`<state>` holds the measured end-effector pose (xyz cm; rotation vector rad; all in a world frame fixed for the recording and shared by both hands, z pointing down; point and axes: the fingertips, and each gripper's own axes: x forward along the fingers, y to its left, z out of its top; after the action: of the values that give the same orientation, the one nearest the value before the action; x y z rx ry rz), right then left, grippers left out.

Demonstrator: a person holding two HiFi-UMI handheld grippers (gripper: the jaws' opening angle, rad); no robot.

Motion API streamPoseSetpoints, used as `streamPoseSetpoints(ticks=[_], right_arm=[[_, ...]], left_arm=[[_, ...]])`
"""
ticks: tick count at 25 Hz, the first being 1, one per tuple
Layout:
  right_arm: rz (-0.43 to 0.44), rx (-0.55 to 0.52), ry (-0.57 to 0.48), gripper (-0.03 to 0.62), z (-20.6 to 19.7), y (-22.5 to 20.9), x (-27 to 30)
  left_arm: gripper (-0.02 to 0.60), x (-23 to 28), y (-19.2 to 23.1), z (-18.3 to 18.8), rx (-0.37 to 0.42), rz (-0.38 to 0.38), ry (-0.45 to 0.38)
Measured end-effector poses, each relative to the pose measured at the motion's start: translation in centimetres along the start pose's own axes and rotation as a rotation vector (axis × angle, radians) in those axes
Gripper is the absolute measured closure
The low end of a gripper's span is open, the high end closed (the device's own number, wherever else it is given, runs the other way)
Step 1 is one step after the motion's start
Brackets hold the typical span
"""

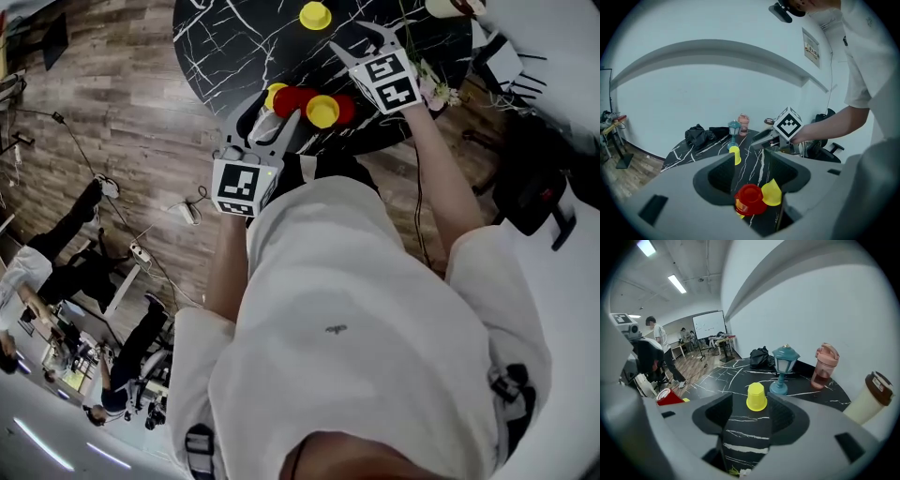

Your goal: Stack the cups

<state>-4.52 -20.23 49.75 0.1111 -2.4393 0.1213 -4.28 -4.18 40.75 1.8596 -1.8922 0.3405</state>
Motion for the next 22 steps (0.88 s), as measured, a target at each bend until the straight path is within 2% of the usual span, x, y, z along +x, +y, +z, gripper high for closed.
streamPoseSetpoints(ticks=[9, 22], right_arm=[[0.023, -0.018, 0.038, 0.355, -0.2, -0.4, 4.7], [-0.017, -0.031, 0.095, 0.339, -1.3, -1.3, 9.4]], left_arm=[[0.348, -0.9, 1.3, -0.2, -0.036, 0.056, 0.008], [0.348, -2.9, 3.3, -1.8, -0.081, 0.122, 0.05]])
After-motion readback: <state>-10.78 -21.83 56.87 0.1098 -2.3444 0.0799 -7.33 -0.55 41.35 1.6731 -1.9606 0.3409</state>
